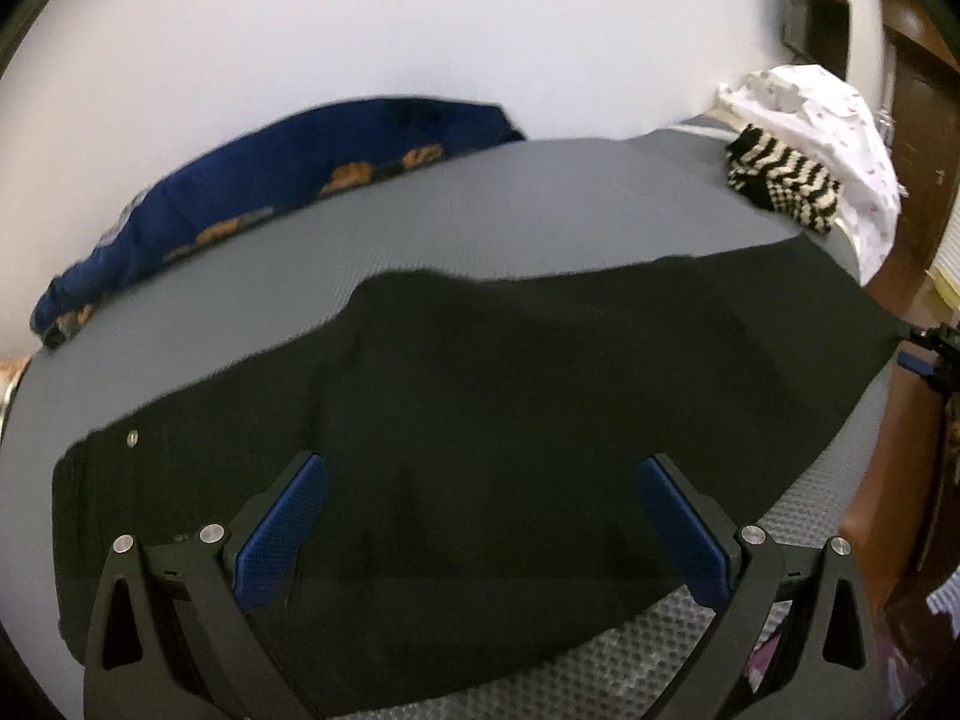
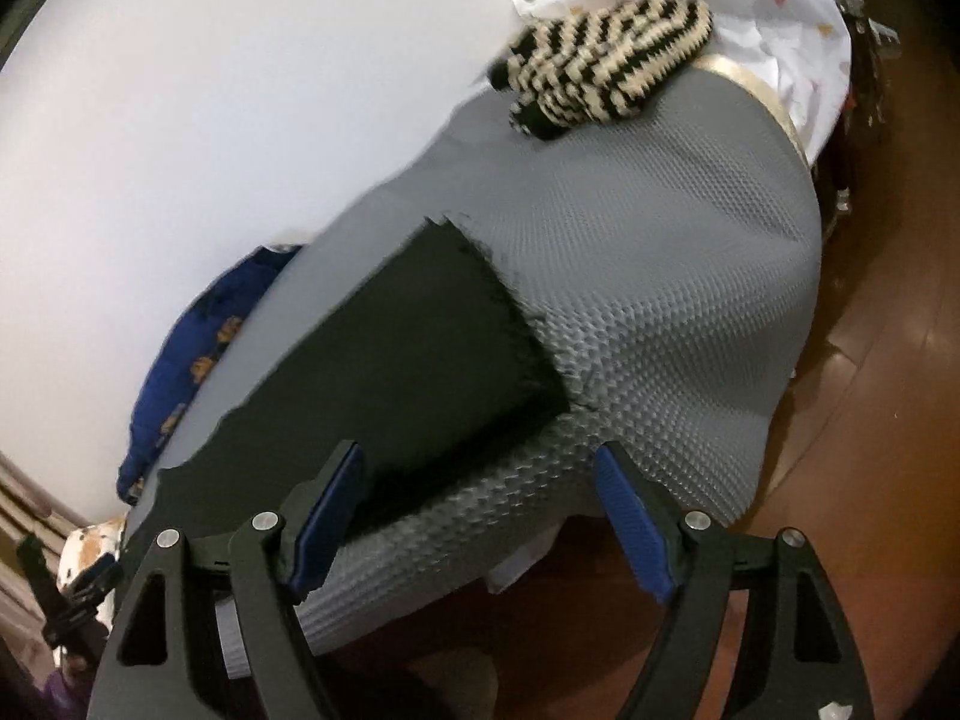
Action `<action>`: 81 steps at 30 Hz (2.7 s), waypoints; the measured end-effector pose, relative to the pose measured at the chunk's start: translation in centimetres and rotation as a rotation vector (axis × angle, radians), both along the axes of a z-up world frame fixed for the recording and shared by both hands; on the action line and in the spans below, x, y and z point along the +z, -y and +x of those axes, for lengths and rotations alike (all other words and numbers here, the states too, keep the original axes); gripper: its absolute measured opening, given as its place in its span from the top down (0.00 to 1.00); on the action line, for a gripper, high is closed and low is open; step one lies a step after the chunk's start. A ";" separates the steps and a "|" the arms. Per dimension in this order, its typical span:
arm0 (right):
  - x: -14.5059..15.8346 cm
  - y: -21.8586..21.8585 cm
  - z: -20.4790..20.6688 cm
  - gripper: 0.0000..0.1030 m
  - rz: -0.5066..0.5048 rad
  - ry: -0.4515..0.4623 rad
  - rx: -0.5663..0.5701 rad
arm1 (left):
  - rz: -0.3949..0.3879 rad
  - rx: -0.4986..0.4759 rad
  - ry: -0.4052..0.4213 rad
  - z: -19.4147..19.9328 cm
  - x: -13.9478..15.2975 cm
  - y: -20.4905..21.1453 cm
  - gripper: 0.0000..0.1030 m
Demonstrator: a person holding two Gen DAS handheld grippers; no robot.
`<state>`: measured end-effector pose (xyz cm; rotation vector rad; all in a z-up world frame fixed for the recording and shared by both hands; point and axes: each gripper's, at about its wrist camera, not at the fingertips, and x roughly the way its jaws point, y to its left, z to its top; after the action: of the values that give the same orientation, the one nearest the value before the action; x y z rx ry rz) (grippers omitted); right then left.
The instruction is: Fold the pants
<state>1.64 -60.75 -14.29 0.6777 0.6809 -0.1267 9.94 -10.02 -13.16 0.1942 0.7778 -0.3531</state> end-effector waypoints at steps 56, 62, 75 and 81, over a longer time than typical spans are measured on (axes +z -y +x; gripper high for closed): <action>3.6 -39.8 13.0 0.93 -0.321 0.046 0.859 | -0.155 0.225 0.030 -2.7 1.0 -13.6 0.01; 4.3 -40.1 13.3 0.93 -0.358 0.056 0.826 | -0.178 0.237 0.021 -2.9 0.4 -14.6 0.01; 1.4 -44.1 13.9 0.81 -0.440 0.012 0.878 | -0.175 0.232 0.011 -2.8 0.1 -14.6 0.01; 3.2 -43.5 13.1 0.23 -0.306 0.090 0.960 | -0.159 0.229 0.021 -2.9 0.3 -14.4 0.01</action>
<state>14.73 -17.29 -11.06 0.0152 0.8157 0.6702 7.07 4.37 -12.88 -0.0404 0.7394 -0.1937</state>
